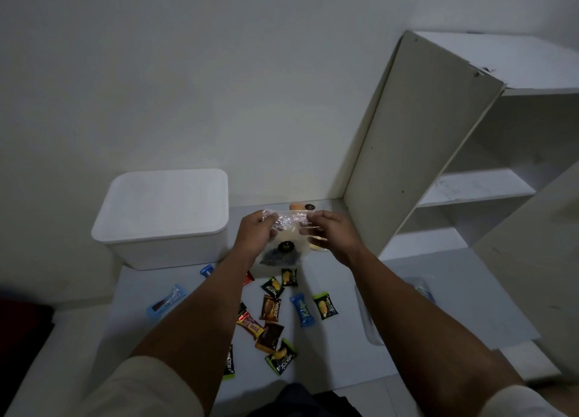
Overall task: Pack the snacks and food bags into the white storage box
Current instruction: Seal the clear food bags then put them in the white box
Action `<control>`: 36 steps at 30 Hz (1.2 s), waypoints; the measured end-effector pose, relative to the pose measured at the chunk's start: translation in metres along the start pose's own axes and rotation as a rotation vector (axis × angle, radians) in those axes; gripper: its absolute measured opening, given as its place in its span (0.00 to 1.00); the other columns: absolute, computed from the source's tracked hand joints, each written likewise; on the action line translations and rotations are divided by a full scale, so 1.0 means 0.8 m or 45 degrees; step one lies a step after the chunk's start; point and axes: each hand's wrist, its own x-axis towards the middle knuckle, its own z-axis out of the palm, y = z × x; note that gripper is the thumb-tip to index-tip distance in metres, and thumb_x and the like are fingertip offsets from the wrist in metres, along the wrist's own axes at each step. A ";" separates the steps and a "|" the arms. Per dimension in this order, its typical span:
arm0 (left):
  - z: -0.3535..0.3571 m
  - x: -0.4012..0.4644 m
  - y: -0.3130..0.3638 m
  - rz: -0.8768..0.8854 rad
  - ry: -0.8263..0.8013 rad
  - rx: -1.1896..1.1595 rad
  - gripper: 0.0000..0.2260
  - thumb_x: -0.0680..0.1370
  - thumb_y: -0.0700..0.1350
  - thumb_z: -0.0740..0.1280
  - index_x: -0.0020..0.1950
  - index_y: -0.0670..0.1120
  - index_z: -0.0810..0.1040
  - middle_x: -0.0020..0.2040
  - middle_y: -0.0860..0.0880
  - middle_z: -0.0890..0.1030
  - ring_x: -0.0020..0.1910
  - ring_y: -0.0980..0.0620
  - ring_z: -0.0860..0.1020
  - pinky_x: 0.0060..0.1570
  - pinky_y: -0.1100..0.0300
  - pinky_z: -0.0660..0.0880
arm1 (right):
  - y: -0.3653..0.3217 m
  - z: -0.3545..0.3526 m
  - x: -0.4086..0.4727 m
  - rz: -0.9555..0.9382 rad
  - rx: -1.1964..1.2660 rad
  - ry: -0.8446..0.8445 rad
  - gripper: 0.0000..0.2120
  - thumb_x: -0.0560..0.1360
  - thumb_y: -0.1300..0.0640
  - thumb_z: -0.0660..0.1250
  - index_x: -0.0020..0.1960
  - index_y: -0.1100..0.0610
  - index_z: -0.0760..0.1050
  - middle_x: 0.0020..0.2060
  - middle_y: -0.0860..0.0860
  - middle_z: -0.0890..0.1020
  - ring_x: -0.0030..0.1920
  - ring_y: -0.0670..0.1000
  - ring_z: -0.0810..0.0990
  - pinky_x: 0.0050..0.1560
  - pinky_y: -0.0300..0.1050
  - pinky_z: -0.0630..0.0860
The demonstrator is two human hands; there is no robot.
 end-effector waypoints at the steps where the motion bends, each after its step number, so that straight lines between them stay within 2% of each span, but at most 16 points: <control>1: -0.001 -0.001 0.000 0.007 0.004 0.016 0.09 0.82 0.44 0.67 0.52 0.39 0.83 0.43 0.44 0.85 0.37 0.53 0.79 0.51 0.53 0.80 | 0.002 0.000 -0.002 0.002 0.006 -0.009 0.05 0.81 0.56 0.68 0.49 0.55 0.82 0.52 0.57 0.87 0.56 0.59 0.86 0.59 0.56 0.78; 6: -0.004 -0.011 -0.001 -0.016 -0.012 0.022 0.11 0.83 0.44 0.64 0.55 0.38 0.81 0.47 0.40 0.85 0.38 0.52 0.78 0.51 0.52 0.80 | 0.005 0.005 -0.010 -0.045 -0.019 0.020 0.07 0.81 0.55 0.68 0.45 0.51 0.82 0.50 0.58 0.87 0.51 0.55 0.86 0.56 0.53 0.78; 8: -0.005 -0.015 -0.002 -0.025 -0.029 0.024 0.11 0.83 0.43 0.62 0.56 0.38 0.81 0.47 0.41 0.85 0.38 0.52 0.78 0.51 0.52 0.80 | 0.006 0.007 -0.011 -0.049 -0.013 0.036 0.06 0.81 0.55 0.68 0.47 0.53 0.82 0.52 0.59 0.87 0.50 0.55 0.86 0.55 0.53 0.78; 10: -0.006 -0.019 -0.003 0.002 -0.050 0.074 0.11 0.84 0.43 0.60 0.54 0.39 0.80 0.45 0.44 0.84 0.39 0.51 0.78 0.49 0.53 0.79 | 0.009 0.009 -0.013 -0.038 -0.011 0.042 0.04 0.80 0.56 0.69 0.48 0.54 0.82 0.49 0.58 0.87 0.49 0.55 0.86 0.55 0.53 0.78; 15: -0.007 -0.026 -0.015 0.006 -0.125 0.187 0.12 0.84 0.44 0.59 0.54 0.40 0.81 0.45 0.45 0.85 0.42 0.50 0.79 0.54 0.49 0.80 | 0.021 0.018 -0.018 -0.055 -0.132 -0.004 0.04 0.75 0.56 0.76 0.47 0.55 0.84 0.46 0.56 0.87 0.45 0.51 0.86 0.53 0.51 0.79; 19: -0.010 -0.034 -0.029 -0.008 -0.131 0.170 0.11 0.85 0.44 0.59 0.53 0.43 0.81 0.45 0.46 0.85 0.41 0.51 0.80 0.54 0.49 0.79 | 0.038 0.025 -0.019 -0.081 -0.137 0.033 0.06 0.77 0.58 0.74 0.50 0.60 0.82 0.43 0.58 0.86 0.45 0.52 0.86 0.51 0.50 0.80; 22: -0.017 -0.036 -0.040 -0.002 -0.134 0.188 0.11 0.84 0.44 0.60 0.51 0.44 0.81 0.43 0.47 0.86 0.41 0.51 0.80 0.52 0.51 0.79 | 0.052 0.031 -0.023 -0.052 -0.127 0.035 0.07 0.77 0.59 0.74 0.51 0.63 0.81 0.42 0.58 0.86 0.42 0.50 0.86 0.49 0.48 0.80; 25: -0.023 -0.036 -0.053 -0.018 -0.127 0.211 0.11 0.84 0.44 0.60 0.52 0.44 0.81 0.43 0.48 0.86 0.42 0.51 0.81 0.51 0.52 0.79 | 0.066 0.032 -0.025 0.006 -0.079 0.024 0.12 0.77 0.59 0.74 0.55 0.66 0.81 0.44 0.58 0.86 0.44 0.52 0.86 0.50 0.49 0.80; 28: -0.028 -0.036 -0.061 -0.028 -0.094 0.204 0.11 0.84 0.45 0.60 0.53 0.44 0.81 0.45 0.47 0.86 0.43 0.51 0.81 0.51 0.52 0.79 | 0.074 0.029 -0.028 0.030 -0.045 0.020 0.08 0.79 0.58 0.71 0.54 0.62 0.82 0.50 0.57 0.87 0.49 0.54 0.86 0.54 0.52 0.80; 31: -0.030 -0.037 -0.066 -0.043 -0.101 0.205 0.10 0.85 0.45 0.60 0.51 0.46 0.81 0.45 0.47 0.86 0.44 0.50 0.81 0.51 0.53 0.79 | 0.079 0.026 -0.032 0.009 -0.041 0.020 0.03 0.80 0.60 0.69 0.50 0.58 0.81 0.49 0.57 0.87 0.48 0.53 0.85 0.53 0.51 0.79; 36: -0.024 -0.040 -0.069 -0.061 -0.098 0.187 0.10 0.85 0.44 0.60 0.52 0.45 0.80 0.44 0.48 0.86 0.42 0.51 0.81 0.50 0.53 0.79 | 0.080 0.021 -0.034 0.017 -0.052 0.027 0.05 0.81 0.60 0.69 0.53 0.60 0.81 0.49 0.57 0.87 0.48 0.53 0.86 0.53 0.50 0.79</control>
